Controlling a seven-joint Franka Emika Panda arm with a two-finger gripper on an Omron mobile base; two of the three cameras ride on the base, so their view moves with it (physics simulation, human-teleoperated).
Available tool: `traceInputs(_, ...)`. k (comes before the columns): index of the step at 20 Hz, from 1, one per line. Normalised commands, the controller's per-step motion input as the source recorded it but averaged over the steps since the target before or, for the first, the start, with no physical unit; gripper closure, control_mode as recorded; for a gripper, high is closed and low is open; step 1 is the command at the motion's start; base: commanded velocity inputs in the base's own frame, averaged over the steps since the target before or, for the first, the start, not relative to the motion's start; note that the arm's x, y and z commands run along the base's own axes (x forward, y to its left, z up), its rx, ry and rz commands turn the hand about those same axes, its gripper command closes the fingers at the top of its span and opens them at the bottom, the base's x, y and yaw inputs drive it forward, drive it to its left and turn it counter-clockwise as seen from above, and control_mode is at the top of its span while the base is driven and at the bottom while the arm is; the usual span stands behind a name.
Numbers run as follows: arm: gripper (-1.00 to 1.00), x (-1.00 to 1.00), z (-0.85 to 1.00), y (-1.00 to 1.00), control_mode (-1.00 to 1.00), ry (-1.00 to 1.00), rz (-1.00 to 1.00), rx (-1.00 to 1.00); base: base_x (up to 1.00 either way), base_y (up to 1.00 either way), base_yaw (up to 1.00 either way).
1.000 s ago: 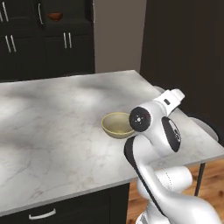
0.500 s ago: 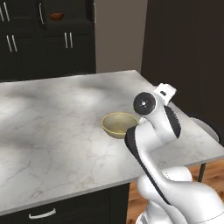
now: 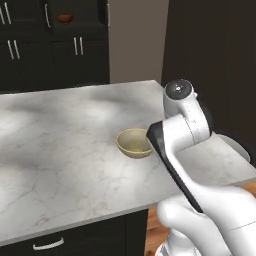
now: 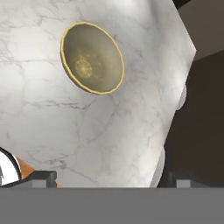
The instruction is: Open the cabinet. Pick the bowls from the counter and place them in the cabinet. Then close the cabinet.
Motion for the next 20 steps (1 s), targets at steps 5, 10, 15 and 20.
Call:
traceInputs(5,-1.0,-0.01,-0.52,0.3,-1.0,0.18,0.02,0.17,0.0,0.0,0.0)
traceInputs(10,-1.0,0.01,-0.63,0.6,-1.0,0.17,0.0,0.1,0.0,0.0,0.0)
traceInputs(15,-1.0,0.29,-0.58,0.48,-1.0,0.21,0.02,0.05,0.0,0.0,0.0)
traceInputs(20,-1.0,0.82,-0.39,0.2,-1.0,0.2,0.04,-0.01,0.0,0.0,0.0)
